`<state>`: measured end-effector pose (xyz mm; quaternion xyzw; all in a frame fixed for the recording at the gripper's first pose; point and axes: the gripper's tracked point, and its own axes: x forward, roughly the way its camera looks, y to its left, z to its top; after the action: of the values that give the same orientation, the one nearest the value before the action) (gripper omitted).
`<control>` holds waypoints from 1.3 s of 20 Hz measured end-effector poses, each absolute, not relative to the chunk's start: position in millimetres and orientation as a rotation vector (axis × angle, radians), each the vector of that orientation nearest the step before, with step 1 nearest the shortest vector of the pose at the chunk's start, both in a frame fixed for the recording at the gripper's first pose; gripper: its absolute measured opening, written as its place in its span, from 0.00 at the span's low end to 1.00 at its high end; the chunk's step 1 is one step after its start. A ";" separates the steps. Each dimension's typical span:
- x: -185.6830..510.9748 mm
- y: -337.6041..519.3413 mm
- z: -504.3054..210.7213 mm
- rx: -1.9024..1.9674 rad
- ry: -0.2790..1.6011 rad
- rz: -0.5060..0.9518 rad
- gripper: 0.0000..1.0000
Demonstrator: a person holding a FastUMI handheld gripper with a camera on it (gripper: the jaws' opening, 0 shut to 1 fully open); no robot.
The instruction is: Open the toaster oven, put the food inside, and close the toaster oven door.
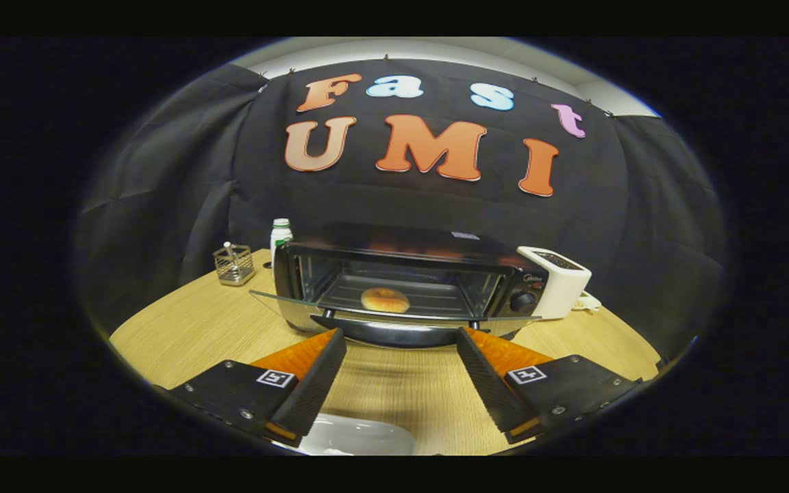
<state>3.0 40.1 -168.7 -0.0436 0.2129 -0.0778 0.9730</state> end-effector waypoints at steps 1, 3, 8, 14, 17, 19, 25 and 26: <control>10.9 39.7 -169.8 -0.084 0.427 -0.155 0.97; 25.1 43.2 -170.3 -0.061 0.416 -0.142 0.97; 47.9 44.6 -167.0 -0.032 0.382 -0.145 0.97; 13.0 49.1 -124.4 -0.062 0.263 -0.129 0.97; -14.8 50.4 -93.0 -0.031 0.196 -0.106 0.97; -34.8 47.9 -72.4 -0.025 0.149 -0.097 0.97; -87.4 30.0 -50.1 -0.022 0.088 -0.137 0.97; -93.6 28.7 -47.6 -0.014 0.081 -0.140 0.97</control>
<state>-93.6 28.7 -47.6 -0.0068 0.0405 -0.0699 0.9967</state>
